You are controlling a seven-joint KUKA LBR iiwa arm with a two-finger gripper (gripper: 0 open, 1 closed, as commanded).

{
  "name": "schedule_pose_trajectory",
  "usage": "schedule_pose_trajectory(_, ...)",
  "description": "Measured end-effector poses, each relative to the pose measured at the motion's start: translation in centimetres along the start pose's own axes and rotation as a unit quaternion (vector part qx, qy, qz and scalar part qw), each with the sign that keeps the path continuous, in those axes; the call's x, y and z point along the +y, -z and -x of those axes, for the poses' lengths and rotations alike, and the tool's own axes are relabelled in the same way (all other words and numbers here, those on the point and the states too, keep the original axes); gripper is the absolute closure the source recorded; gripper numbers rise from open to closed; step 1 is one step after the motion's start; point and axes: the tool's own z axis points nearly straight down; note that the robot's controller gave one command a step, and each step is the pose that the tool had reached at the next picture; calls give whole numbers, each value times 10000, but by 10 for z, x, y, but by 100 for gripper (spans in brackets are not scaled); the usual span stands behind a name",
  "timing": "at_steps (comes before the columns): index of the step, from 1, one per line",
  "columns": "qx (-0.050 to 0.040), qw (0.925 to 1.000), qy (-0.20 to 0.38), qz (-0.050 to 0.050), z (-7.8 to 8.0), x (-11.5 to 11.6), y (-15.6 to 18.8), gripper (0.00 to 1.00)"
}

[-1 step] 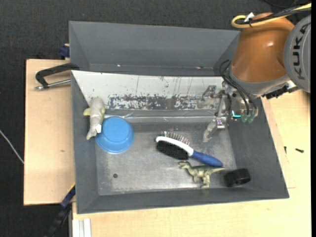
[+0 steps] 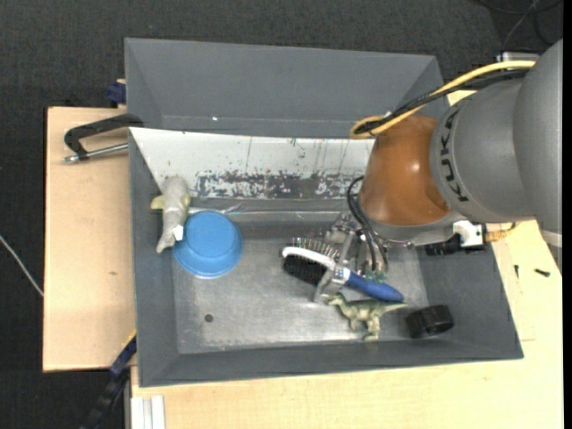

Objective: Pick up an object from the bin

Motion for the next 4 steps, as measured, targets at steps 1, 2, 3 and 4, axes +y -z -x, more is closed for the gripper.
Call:
schedule_pose_trajectory(1, 1, 9953, -973, 0, -1, 15, 19, 0)
schedule_pose_trajectory(2, 32, 9936, -1133, -10, -12, 18, 24, 0)
schedule_pose_trajectory(3, 34, 9800, -1989, -10, -15, 14, -9, 0)
schedule_pose_trajectory(4, 25, 9802, -1980, -12, -15, 15, -8, 0)
